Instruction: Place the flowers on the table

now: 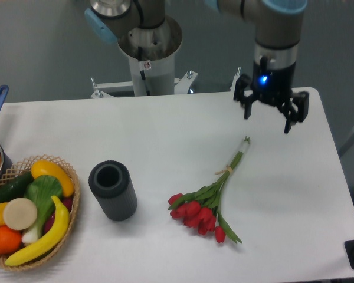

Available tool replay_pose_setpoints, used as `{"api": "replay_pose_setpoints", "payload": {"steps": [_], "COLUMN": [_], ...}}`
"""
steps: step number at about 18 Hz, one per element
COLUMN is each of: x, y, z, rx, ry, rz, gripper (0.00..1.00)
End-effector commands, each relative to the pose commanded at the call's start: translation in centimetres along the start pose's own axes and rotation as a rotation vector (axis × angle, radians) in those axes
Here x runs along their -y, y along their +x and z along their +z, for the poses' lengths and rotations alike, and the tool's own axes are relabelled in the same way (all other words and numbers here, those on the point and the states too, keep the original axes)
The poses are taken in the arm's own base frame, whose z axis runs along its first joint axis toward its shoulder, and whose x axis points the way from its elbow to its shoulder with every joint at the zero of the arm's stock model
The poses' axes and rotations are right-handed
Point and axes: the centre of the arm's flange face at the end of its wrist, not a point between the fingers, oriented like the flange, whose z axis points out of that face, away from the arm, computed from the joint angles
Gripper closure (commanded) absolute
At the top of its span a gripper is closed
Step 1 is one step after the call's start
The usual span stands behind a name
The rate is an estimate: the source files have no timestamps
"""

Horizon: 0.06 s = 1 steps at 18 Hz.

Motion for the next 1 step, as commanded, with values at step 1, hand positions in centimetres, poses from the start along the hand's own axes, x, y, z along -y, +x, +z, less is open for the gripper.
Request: {"api": "replay_pose_setpoints", "payload": {"steps": [1], "x": [-0.15], "y": [0.12], "z": [-0.19], "rx": [-0.005], "ry": [0.007], "rz": [0.011], "gripper": [0.0]}}
